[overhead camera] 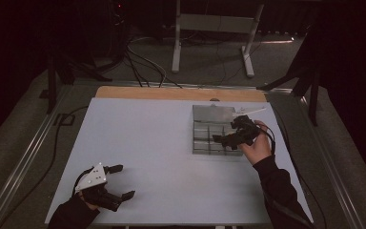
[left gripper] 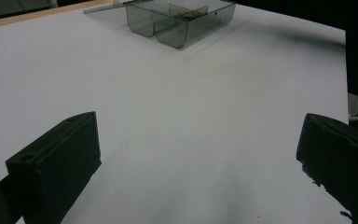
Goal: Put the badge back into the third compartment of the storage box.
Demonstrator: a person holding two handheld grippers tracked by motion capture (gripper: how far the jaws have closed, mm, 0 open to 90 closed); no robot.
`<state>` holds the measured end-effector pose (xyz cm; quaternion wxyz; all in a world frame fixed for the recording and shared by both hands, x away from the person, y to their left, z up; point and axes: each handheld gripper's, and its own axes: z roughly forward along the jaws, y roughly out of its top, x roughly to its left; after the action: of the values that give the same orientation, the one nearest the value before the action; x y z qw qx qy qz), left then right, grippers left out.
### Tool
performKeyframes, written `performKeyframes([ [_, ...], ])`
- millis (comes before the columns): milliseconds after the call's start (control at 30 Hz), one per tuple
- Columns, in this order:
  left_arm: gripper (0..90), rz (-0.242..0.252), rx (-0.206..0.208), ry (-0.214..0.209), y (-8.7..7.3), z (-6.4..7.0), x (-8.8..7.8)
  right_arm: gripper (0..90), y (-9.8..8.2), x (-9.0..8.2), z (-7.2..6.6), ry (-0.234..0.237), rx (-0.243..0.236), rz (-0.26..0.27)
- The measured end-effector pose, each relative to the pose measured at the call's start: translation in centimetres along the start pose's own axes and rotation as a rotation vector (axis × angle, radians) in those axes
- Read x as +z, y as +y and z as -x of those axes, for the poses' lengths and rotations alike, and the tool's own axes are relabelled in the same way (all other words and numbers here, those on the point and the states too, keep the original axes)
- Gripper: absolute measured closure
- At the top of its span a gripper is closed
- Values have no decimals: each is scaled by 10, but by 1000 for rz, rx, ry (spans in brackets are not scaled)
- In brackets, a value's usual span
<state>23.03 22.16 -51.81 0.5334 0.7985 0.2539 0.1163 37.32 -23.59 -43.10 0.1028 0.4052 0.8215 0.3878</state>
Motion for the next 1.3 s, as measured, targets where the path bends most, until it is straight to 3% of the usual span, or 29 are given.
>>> performKeyframes([
  [467,0,-5,5,-2,0,1,0,0,-32,-10,-25,132,-21,18],
  [1000,0,-5,4,-2,0,0,0,0,-85,-13,-25,148,-10,5],
  [1300,0,-5,3,-4,0,0,0,0,-121,-14,-17,135,-45,13],
])
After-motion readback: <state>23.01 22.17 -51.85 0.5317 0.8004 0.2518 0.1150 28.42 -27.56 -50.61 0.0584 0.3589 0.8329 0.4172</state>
